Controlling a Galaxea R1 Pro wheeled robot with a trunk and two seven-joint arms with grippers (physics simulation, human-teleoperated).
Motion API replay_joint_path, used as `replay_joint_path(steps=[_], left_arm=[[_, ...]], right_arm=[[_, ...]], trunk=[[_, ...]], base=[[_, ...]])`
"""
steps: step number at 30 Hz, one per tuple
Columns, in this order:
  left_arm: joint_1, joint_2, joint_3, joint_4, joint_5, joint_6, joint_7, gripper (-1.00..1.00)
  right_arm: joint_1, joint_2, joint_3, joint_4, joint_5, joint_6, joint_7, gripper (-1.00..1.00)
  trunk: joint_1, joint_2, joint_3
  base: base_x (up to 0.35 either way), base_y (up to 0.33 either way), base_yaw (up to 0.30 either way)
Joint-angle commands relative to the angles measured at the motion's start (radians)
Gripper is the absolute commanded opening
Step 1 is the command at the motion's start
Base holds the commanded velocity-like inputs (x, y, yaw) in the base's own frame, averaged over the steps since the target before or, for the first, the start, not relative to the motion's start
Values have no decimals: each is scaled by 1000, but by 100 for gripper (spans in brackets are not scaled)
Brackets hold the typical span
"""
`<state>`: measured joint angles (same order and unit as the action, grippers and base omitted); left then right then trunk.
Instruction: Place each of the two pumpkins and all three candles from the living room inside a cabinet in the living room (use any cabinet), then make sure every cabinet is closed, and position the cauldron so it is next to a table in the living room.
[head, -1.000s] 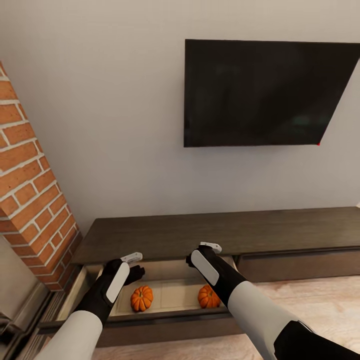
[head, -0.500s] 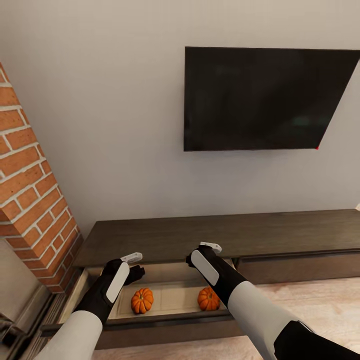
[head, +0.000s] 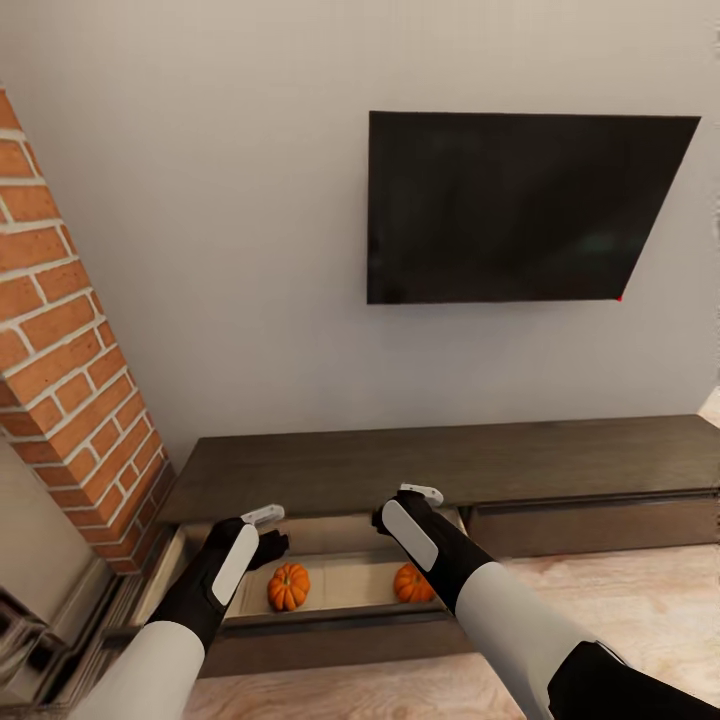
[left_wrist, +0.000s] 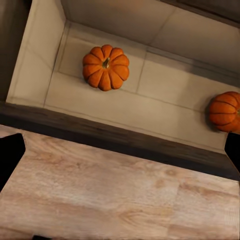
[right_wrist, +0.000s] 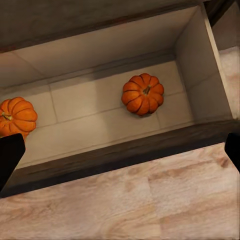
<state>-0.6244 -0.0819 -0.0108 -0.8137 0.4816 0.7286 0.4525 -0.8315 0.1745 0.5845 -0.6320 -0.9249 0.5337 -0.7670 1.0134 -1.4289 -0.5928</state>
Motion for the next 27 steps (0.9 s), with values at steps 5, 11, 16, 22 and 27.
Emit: replay_joint_path(steps=[5,11,16,22,27], left_arm=[[0,0,-1,-1,0,-1,-1,100],[0,0,-1,-1,0,-1,-1,100],[0,1,0,-1,0,-1,-2,100],[0,0,0,-1,0,0,-1,100],[0,0,-1,-1,0,0,-1,100]], right_arm=[[0,0,0,0,0,0,0,100],[0,0,0,0,0,0,0,100],[0,0,0,0,0,0,0,100],[0,0,0,0,0,0,0,100],[0,0,0,0,0,0,0,100]], trunk=[[0,0,0],[0,0,0],[0,0,0],[0,0,0],[0,0,0]], base=[[-321,0,0],[-327,0,0],[-327,0,0],[-327,0,0],[-327,0,0]])
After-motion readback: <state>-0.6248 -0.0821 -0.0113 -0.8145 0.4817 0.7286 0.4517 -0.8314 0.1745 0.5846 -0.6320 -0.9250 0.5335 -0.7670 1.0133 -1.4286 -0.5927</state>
